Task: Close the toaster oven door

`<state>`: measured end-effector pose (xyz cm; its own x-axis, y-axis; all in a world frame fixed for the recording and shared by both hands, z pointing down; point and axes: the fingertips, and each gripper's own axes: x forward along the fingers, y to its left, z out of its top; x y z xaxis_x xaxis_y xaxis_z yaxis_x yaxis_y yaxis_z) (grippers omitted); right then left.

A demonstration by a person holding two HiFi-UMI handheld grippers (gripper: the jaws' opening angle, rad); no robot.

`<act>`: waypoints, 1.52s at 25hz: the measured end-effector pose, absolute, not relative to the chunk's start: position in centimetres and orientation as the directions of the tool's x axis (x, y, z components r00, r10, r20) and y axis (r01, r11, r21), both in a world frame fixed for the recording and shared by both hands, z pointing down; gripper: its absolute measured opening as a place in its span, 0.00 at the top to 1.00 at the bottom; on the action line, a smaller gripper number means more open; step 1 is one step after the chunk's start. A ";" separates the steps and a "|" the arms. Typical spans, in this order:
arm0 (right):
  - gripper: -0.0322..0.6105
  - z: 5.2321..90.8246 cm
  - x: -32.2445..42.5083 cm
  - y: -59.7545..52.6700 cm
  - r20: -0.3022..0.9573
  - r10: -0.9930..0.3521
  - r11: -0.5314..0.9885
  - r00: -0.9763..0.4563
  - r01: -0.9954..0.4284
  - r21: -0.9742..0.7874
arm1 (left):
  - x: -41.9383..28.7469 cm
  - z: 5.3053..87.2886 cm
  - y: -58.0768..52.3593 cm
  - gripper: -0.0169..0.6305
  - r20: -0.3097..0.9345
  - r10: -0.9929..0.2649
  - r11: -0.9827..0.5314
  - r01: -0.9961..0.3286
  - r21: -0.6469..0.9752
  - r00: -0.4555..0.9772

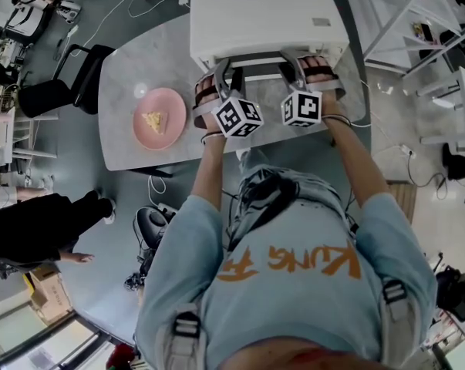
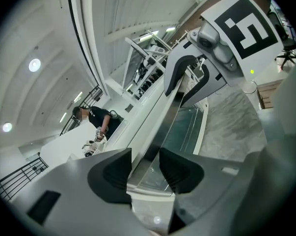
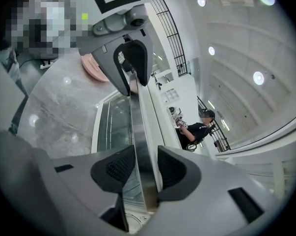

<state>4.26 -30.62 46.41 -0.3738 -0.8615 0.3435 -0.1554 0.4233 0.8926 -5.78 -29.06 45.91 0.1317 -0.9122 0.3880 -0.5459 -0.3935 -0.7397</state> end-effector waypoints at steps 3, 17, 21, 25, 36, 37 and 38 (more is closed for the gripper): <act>0.70 46.2 4.3 -30.9 0.367 -0.854 0.464 -0.369 -0.218 0.859 | -5.5 45.9 -29.1 0.72 0.430 -0.892 -0.433 -0.541 -0.721 0.140; 0.83 35.0 5.6 -29.7 0.189 -0.736 0.677 -0.651 -0.717 0.168 | -5.1 31.4 -28.9 0.67 0.118 -0.923 -0.379 -0.919 -0.110 0.366; 0.95 31.6 8.2 -32.2 0.069 -0.804 0.588 -0.591 -0.807 -0.061 | -5.4 27.8 -30.1 0.68 0.023 -0.953 -0.303 -0.953 0.000 0.303; 0.95 30.2 11.1 -33.5 -0.001 -0.863 0.488 -0.505 -0.834 -0.257 | -5.5 27.5 -30.7 0.91 -0.017 -0.973 -0.230 -0.966 0.119 0.230; 0.95 29.8 13.0 -30.3 -0.024 -0.913 0.409 -0.408 -0.913 -0.017 | -5.4 29.5 -28.3 0.97 -0.038 -0.975 -0.222 -0.968 0.115 0.219; 0.95 30.0 12.9 -30.2 -0.021 -0.910 0.414 -0.414 -0.910 -0.008 | -5.4 29.5 -28.2 0.97 -0.039 -0.975 -0.221 -0.969 0.111 0.218; 0.95 30.1 12.8 -30.0 -0.020 -0.907 0.420 -0.420 -0.907 -0.001 | -5.4 29.5 -28.2 0.97 -0.042 -0.975 -0.222 -0.969 0.107 0.219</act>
